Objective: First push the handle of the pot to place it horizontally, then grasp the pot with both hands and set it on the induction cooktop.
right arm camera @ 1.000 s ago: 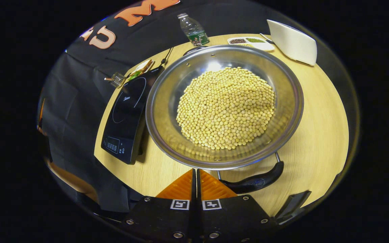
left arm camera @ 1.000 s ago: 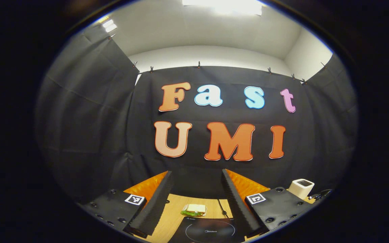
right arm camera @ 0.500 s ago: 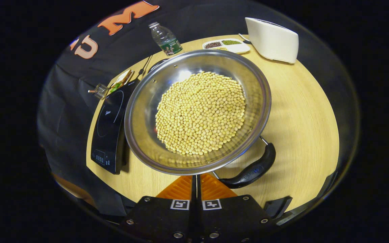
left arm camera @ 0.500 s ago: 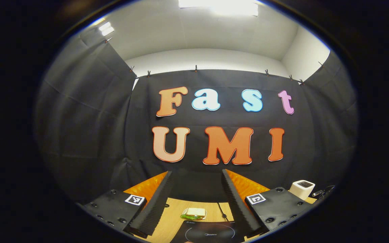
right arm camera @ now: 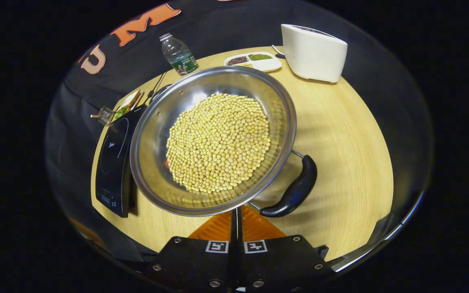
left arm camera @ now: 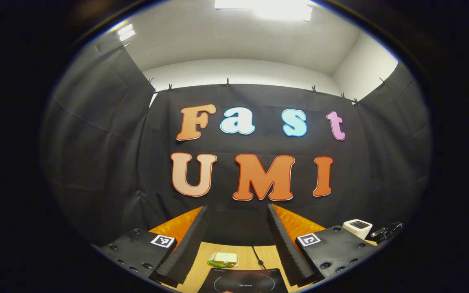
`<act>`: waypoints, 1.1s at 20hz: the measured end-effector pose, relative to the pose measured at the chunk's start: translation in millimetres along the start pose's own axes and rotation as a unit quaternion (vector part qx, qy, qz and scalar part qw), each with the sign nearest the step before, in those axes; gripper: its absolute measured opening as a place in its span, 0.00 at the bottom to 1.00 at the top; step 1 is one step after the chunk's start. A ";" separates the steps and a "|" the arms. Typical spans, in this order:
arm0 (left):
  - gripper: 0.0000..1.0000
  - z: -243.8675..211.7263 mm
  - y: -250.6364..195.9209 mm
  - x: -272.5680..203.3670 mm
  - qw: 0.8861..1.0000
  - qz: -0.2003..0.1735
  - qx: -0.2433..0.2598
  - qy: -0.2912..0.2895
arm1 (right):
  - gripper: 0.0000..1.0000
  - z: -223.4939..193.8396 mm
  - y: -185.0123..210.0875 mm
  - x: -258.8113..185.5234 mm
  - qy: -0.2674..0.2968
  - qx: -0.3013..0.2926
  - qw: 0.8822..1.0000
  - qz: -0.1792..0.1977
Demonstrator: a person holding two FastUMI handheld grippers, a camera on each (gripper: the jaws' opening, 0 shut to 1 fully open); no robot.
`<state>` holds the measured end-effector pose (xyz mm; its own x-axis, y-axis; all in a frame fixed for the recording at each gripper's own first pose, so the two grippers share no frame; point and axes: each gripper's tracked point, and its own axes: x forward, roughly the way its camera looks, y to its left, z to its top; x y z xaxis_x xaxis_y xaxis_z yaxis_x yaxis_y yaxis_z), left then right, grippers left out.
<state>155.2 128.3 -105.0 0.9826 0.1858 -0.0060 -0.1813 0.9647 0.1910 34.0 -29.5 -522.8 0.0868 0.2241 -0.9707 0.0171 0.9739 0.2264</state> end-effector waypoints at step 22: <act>0.96 -71.2 -44.3 19.1 0.992 -0.081 -0.055 0.084 | 0.00 83.5 -68.2 21.5 -0.078 0.078 0.991 -0.079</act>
<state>179.1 102.4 -183.5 0.9801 0.0462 -0.1931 -0.0341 0.9973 0.0653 117.8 -94.2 -552.3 0.2240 0.0481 -0.9734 0.1958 0.9762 0.0933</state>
